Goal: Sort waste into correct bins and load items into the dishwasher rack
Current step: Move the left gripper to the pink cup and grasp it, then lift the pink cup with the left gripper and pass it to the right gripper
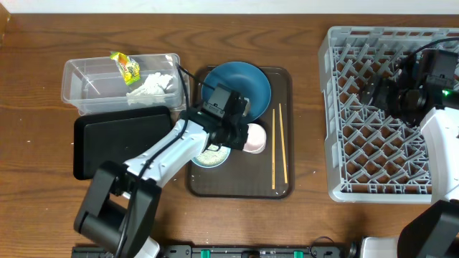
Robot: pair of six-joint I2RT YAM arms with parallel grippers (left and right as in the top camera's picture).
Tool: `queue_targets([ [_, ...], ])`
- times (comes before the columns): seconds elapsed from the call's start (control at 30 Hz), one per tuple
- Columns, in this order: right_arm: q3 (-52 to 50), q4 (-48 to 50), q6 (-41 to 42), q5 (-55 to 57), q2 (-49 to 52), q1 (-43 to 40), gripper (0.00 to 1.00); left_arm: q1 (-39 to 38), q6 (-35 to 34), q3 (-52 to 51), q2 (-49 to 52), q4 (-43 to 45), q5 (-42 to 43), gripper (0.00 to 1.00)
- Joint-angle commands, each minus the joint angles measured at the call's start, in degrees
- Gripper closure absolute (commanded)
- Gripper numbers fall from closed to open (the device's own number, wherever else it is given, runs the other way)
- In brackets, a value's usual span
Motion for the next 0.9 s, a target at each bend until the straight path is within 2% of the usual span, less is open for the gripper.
queue_targets([
  [0.0,-0.3,-0.1,-0.9,0.3,-1.2,0.3,0.08,-0.1,-0.1,0.3,0.2,0.5,-0.1,0.94],
  [0.13,-0.3,-0.1,-2.0,1.4,-1.2,0.3,0.08,0.2,-0.3,0.5,-1.5,0.8,0.9,0.94],
  [0.3,-0.3,0.3,-3.6,1.1,-1.2,0.3,0.09,4.3,-0.4,0.6,-8.5,1.2,11.4,0.94],
  [0.4,-0.3,1.8,-11.4,-11.2,-1.2,0.4,0.1,9.3,-3.9,0.6,-12.6,3.9,17.7,0.94],
  [0.53,-0.3,3.0,-24.2,-32.7,-1.2,1.0,0.11,16.8,-11.6,0.6,-14.4,13.5,32.9,0.94],
  [0.63,-0.3,2.3,-34.5,-45.3,-1.2,3.1,0.05,20.1,-18.5,0.6,-13.5,22.4,44.6,0.94],
  [0.77,-0.3,2.5,-40.2,-52.7,-1.2,7.3,0.01,20.2,-23.1,0.6,-12.8,30.4,53.5,0.94],
  [0.87,-0.3,3.0,-43.1,-55.9,-1.2,11.1,0.01,18.9,-23.5,0.6,-12.8,31.9,56.1,0.94],
])
